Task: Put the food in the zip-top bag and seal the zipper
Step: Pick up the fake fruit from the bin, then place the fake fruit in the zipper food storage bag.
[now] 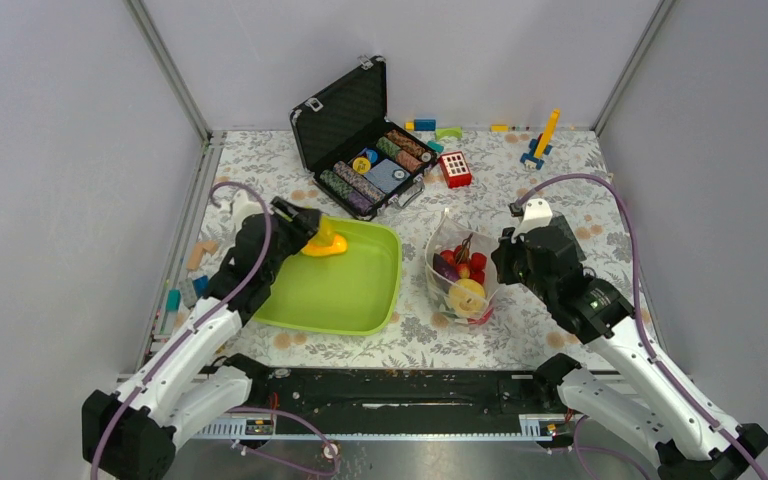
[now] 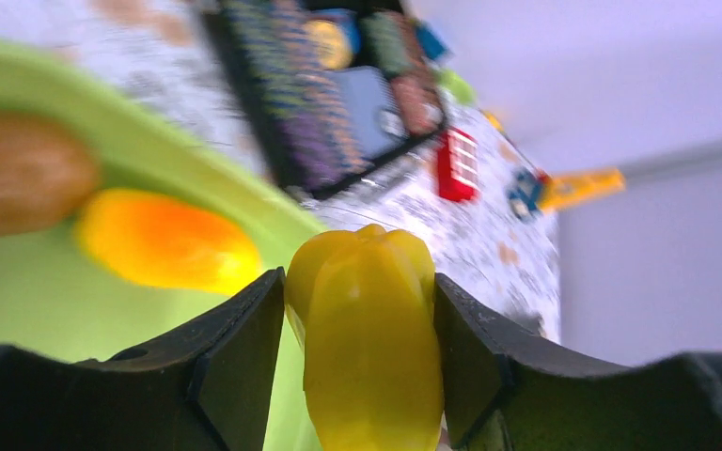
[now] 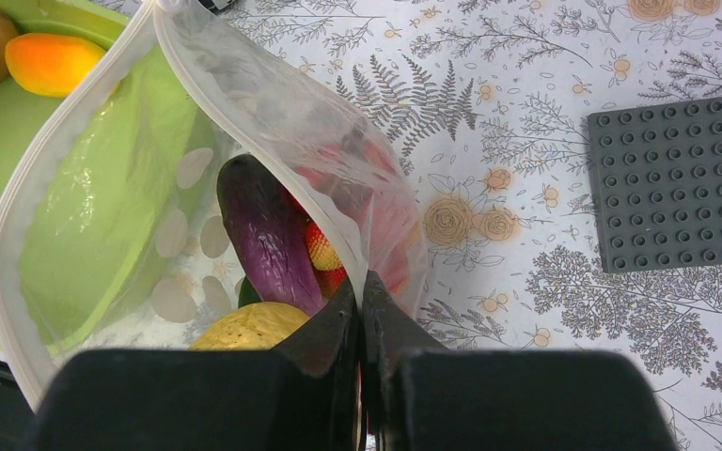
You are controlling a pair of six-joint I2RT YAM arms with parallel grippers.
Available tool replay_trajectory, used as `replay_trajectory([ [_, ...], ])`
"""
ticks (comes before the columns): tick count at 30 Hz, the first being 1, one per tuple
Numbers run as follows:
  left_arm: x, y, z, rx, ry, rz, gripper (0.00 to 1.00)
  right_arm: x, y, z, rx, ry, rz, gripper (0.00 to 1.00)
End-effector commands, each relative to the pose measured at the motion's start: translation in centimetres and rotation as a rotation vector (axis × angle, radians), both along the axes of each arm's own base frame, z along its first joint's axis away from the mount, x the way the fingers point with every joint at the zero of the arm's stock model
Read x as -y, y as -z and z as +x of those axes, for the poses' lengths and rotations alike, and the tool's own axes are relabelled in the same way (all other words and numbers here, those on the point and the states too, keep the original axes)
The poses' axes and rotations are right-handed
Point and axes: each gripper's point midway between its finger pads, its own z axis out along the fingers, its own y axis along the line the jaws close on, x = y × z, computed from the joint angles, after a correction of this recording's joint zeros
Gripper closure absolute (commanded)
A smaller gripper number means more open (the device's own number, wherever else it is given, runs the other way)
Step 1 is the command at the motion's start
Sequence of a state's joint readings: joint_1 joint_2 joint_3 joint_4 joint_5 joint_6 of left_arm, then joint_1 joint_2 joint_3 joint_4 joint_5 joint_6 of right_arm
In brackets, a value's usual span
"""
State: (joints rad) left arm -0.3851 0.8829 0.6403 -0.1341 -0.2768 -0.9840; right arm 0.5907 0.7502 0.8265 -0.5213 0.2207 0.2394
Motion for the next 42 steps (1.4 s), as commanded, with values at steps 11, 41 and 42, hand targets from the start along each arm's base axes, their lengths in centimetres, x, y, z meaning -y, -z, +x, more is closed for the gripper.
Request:
replay_trajectory([
  [11,19.2,-18.7,-6.9,0.820,0.937,0.125,0.79,-0.6,-1.6,-0.1,0.043,-0.025,0.058,0.94],
  [41,32.4,-10.8,-10.2,0.823,1.570,0.290,0.55,0.0,-1.2,0.0,0.050,-0.004,0.036,0.95],
  [42,32.4,-10.5,-10.0,0.815,1.568,0.299,0.49,0.0,-1.2,0.0,0.049,-0.004,0.035,0.94],
])
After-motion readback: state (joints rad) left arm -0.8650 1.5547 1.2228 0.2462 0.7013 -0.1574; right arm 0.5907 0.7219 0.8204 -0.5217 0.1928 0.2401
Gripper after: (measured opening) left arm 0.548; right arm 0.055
